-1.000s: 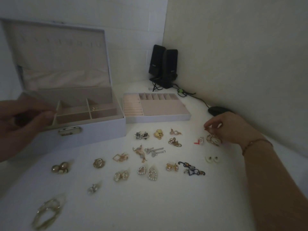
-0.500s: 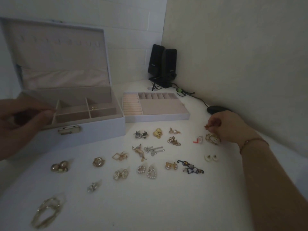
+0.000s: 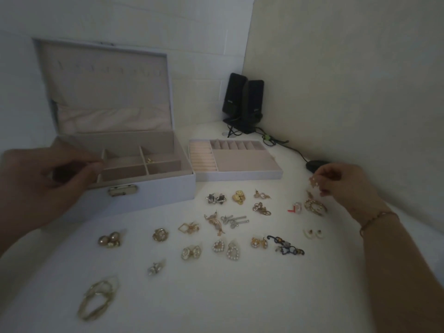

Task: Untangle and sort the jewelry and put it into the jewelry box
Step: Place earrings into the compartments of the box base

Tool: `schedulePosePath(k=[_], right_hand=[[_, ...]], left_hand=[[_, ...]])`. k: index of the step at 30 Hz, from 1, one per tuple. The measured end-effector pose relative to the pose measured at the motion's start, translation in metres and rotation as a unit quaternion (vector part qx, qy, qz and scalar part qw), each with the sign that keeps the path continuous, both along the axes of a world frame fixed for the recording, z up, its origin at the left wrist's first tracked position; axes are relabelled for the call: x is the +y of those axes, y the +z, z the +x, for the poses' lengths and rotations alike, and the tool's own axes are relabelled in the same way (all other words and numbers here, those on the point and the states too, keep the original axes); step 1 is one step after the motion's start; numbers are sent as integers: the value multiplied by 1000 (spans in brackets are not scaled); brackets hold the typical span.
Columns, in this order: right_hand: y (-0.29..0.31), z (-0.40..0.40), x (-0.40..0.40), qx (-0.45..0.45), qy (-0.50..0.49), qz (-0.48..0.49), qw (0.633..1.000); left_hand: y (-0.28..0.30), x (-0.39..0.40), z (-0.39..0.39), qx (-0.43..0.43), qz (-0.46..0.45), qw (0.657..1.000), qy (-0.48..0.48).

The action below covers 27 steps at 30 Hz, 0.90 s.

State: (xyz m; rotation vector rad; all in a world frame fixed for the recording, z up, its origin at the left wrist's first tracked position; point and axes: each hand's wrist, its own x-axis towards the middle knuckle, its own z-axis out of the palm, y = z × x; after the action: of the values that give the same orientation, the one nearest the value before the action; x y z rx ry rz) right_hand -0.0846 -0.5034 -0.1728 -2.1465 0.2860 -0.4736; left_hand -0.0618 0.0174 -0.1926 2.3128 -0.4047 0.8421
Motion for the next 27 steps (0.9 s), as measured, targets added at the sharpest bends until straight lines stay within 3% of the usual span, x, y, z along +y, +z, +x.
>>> schedulePosePath(k=[3,9,17,22,27], right_hand=[[4,-2,7,-21,10,65,998],[39,-2,32,-72,41,104,991],[103,46,130,-63,228,228,944],[105,83,207,-37,272,176,945],[89,99,251,1,287,37,957]], left_hand=[[17,-18,-17,-6,-37,999,-19],[32,-34,-35,-77,-9,996,-44],[35,-26,-33,-110,-2,991,-82],[35,-24,-32,-108,15,990,-87],[36,-23,-33,-112,29,989,-87]])
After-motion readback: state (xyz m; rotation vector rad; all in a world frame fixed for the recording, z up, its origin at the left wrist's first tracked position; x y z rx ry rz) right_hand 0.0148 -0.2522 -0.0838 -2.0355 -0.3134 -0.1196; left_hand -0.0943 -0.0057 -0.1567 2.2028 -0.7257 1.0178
